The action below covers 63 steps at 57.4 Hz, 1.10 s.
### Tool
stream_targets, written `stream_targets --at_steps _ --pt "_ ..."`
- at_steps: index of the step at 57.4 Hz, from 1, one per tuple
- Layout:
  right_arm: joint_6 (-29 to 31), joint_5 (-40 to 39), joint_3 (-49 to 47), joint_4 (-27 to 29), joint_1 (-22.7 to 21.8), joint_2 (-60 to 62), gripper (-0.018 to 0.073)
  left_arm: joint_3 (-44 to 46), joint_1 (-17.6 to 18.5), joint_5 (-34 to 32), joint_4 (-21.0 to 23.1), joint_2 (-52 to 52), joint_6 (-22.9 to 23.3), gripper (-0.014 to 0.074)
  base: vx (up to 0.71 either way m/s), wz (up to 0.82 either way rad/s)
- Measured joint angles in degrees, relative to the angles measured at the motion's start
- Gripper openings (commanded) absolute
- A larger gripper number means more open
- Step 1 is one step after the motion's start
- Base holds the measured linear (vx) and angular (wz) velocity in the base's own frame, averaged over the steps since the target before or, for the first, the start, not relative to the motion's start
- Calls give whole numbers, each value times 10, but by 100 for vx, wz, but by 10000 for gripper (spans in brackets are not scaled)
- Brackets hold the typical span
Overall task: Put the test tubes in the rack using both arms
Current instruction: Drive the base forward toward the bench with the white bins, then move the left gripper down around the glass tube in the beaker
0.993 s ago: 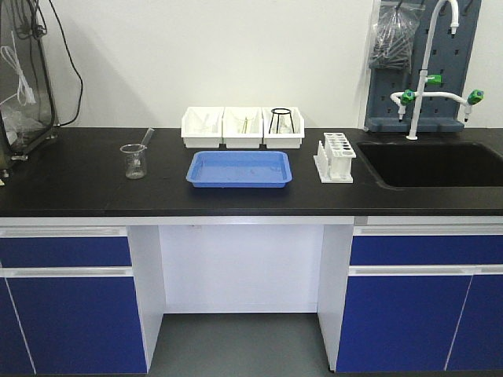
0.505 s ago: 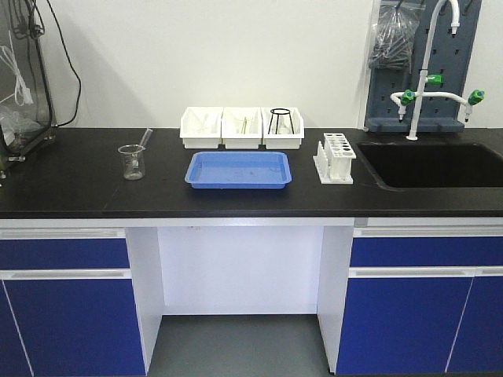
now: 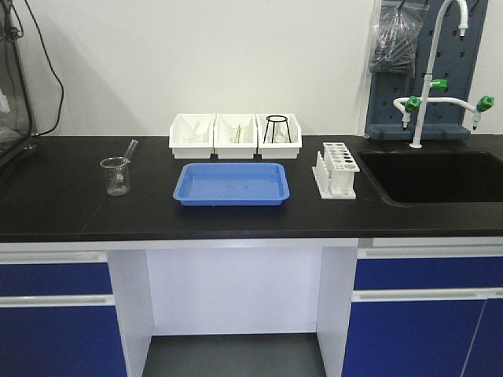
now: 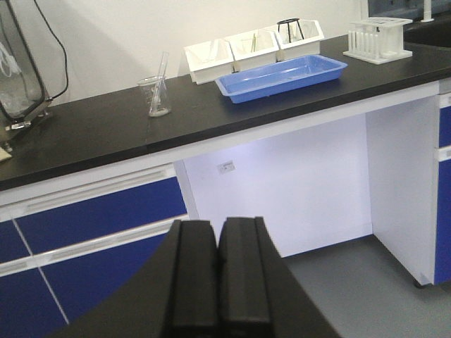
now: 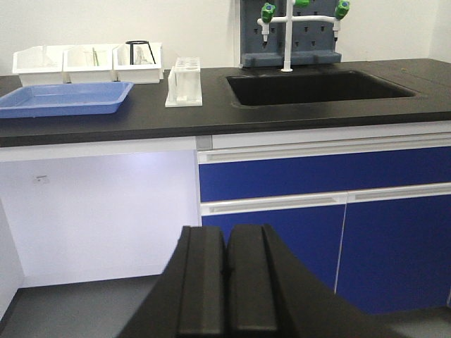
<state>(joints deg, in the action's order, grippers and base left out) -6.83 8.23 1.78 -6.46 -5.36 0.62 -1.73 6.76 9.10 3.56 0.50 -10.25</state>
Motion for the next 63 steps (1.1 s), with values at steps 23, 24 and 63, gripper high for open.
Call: stream_targets --at_steps 23,24,63 --pt "0 0 0 0 0 0 -8 0 0 0 0 0 0 -15 40 3" --pt "0 0 0 0 0 0 -8 0 0 0 0 0 0 -15 44 5" --pt "0 0 0 0 0 0 -8 0 0 0 0 0 0 -15 46 3"
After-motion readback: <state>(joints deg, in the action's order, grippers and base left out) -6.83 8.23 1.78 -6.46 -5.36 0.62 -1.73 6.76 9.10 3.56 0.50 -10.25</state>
